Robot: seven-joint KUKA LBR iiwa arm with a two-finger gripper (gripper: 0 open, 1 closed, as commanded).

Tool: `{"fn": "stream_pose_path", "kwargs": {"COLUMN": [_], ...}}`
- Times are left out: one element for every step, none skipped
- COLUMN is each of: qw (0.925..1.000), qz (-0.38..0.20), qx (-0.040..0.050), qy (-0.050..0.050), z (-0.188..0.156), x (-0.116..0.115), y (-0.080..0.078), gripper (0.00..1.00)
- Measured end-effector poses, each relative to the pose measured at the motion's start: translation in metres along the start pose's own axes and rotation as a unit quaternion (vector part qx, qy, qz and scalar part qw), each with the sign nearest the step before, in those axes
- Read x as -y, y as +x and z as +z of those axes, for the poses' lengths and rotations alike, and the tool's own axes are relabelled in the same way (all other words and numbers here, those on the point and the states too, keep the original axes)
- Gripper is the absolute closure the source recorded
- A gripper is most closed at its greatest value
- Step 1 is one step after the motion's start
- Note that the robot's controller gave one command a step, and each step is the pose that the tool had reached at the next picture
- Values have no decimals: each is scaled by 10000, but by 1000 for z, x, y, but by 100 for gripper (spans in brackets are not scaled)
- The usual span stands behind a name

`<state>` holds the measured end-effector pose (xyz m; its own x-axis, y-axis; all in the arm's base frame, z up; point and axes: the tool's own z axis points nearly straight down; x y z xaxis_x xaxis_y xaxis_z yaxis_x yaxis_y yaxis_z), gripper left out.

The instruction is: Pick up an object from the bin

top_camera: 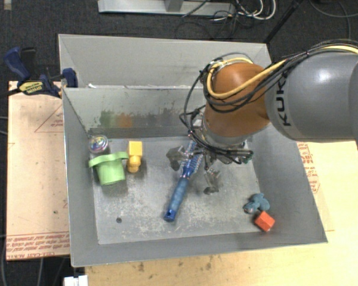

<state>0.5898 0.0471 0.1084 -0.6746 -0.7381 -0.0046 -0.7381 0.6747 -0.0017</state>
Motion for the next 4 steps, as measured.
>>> {"fn": "stream_pose_path", "kwargs": {"qw": [9987, 9988, 9988, 9988], "qz": [-518, -497, -497, -484], "qx": [-10, 6, 11, 1], "qy": [-10, -13, -11, -4], "z": [40, 40, 39, 15], "x": [14, 14, 15, 15], "y": [-14, -15, -15, -16], "gripper": [0, 0, 100, 100]}}
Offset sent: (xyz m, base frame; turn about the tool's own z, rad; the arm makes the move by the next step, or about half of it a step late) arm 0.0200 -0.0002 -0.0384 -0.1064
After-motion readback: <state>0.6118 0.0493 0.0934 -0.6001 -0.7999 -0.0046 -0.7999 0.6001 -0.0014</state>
